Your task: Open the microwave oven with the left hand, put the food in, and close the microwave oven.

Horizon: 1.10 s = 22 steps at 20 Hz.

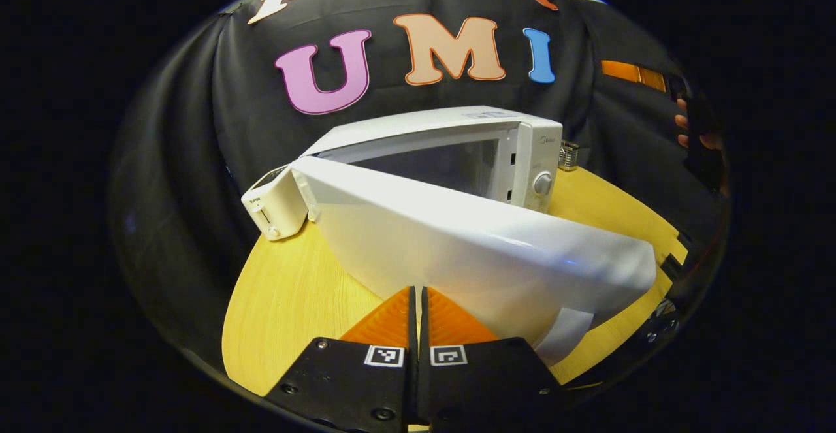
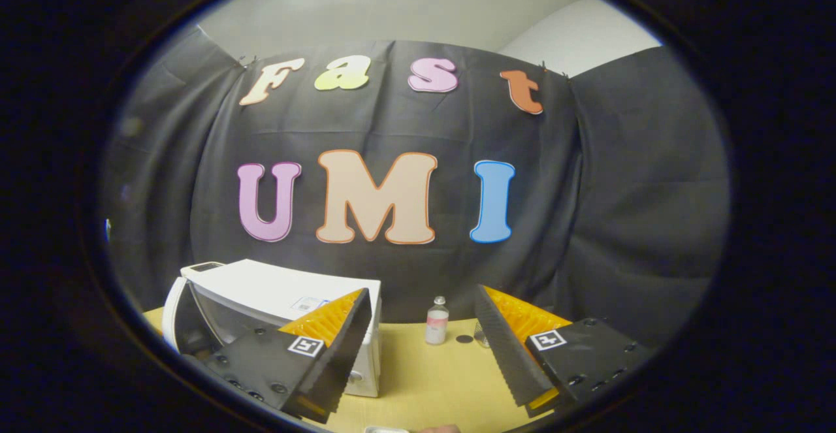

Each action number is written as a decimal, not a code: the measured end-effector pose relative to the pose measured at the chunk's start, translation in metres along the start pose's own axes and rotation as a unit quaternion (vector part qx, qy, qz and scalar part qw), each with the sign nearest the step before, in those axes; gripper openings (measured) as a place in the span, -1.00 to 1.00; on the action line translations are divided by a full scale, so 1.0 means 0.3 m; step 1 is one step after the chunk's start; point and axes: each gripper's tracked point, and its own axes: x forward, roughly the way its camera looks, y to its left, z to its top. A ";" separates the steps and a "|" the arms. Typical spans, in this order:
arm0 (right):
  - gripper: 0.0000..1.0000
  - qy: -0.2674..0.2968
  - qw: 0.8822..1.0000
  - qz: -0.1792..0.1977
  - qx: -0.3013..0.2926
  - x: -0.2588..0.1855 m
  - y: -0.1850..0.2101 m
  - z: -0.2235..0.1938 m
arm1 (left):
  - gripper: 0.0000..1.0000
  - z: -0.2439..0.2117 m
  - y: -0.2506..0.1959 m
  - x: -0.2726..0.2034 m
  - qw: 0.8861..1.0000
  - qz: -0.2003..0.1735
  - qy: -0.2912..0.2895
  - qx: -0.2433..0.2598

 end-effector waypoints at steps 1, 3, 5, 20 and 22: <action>0.96 0.005 1.000 -0.004 0.003 -0.001 -0.003 -0.010 | -0.99 0.009 -0.012 0.004 1.000 -0.007 -0.003 0.000; 0.96 0.008 1.000 -0.010 0.006 -0.006 -0.009 -0.011 | -0.98 0.037 -0.047 0.024 1.000 -0.020 -0.013 0.005; 0.95 0.009 1.000 -0.017 0.006 -0.012 -0.019 -0.014 | -0.98 0.063 -0.086 0.046 0.999 -0.037 -0.025 0.014; 0.95 0.021 0.998 -0.048 0.043 -0.043 -0.052 -0.028 | -0.98 0.167 -0.275 0.311 0.992 -0.118 -0.034 -0.022; 0.95 0.028 0.997 -0.052 0.051 -0.048 -0.060 -0.036 | -0.99 0.191 -0.278 0.342 0.991 -0.123 -0.033 -0.040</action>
